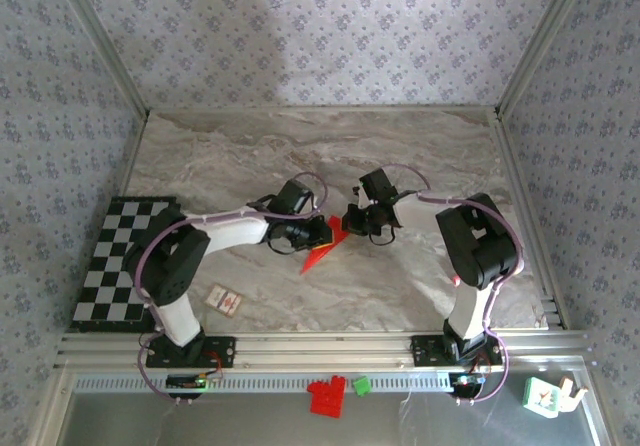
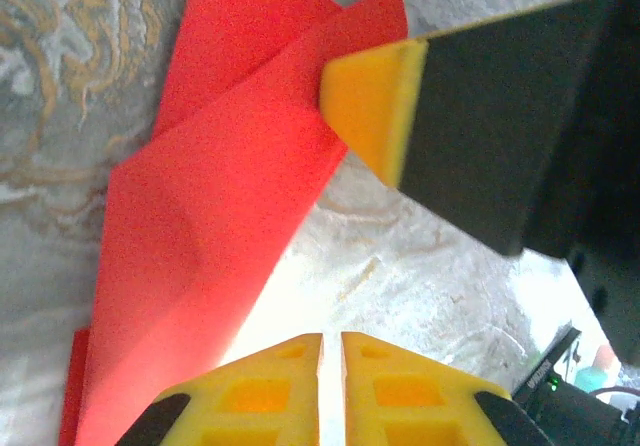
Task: Fold a paper plane with a square sheet of paper (pick it up from the middle)
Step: Fold the wing for the fifth time at the center of the table.
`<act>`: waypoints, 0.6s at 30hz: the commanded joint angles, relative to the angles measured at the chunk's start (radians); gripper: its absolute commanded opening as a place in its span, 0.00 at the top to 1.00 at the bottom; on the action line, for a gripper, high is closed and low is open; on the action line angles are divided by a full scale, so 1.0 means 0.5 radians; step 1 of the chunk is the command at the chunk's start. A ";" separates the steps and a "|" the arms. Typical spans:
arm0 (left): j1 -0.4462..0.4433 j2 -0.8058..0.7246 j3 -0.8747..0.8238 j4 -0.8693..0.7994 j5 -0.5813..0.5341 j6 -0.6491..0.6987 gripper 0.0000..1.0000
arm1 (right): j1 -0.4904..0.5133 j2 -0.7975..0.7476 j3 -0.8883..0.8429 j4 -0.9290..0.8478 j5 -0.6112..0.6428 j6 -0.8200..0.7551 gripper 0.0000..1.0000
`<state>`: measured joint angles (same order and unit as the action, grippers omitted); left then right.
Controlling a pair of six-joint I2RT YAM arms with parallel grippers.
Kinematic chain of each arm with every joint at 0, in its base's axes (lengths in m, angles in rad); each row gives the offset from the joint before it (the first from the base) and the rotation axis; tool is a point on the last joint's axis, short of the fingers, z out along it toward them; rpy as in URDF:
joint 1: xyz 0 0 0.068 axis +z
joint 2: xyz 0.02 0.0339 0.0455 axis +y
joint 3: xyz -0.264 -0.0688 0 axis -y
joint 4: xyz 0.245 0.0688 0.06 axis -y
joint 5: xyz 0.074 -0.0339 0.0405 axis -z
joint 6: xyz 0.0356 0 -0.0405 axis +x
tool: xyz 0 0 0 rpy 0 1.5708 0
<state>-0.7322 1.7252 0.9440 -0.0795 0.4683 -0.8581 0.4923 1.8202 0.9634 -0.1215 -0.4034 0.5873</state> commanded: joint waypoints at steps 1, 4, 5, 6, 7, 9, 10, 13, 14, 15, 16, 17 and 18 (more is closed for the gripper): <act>0.015 -0.085 -0.109 -0.116 0.033 0.017 0.87 | -0.005 0.109 -0.008 -0.113 0.042 -0.093 0.99; 0.030 -0.115 -0.178 -0.172 -0.012 0.033 0.90 | -0.007 0.112 0.003 -0.122 0.040 -0.107 0.99; 0.036 -0.122 -0.191 -0.184 -0.036 0.037 0.91 | -0.007 0.112 0.006 -0.127 0.040 -0.110 0.99; 0.038 -0.123 -0.204 -0.196 -0.060 0.040 0.92 | -0.008 0.112 0.009 -0.130 0.038 -0.112 0.99; 0.042 -0.122 -0.212 -0.198 -0.073 0.041 0.93 | -0.009 0.113 0.011 -0.131 0.039 -0.116 0.99; 0.044 -0.110 -0.229 -0.199 -0.097 0.039 0.94 | -0.008 0.113 0.020 -0.151 0.043 -0.115 0.99; 0.047 -0.099 -0.232 -0.203 -0.100 0.040 0.95 | -0.008 0.111 0.030 -0.168 0.044 -0.110 0.99; 0.047 -0.045 -0.242 -0.225 -0.105 0.041 0.97 | -0.001 0.051 0.050 -0.169 0.000 -0.073 0.98; 0.046 -0.025 -0.247 -0.220 -0.099 0.035 0.98 | 0.007 0.007 0.057 -0.171 -0.008 -0.063 0.98; 0.046 -0.012 -0.262 -0.212 -0.097 0.029 0.98 | 0.018 -0.044 0.066 -0.172 -0.009 -0.056 0.98; 0.045 -0.003 -0.266 -0.205 -0.096 0.026 0.99 | 0.037 -0.091 0.072 -0.166 -0.009 -0.051 0.98; 0.046 0.004 -0.270 -0.202 -0.096 0.021 0.99 | 0.059 -0.145 0.076 -0.165 -0.001 -0.047 0.98; 0.045 0.009 -0.271 -0.204 -0.098 0.021 1.00 | 0.090 -0.192 0.075 -0.162 0.021 -0.033 0.97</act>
<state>-0.7116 1.7031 0.8272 -0.1543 0.4335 -0.8543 0.5060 1.8053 0.9852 -0.1612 -0.4095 0.5579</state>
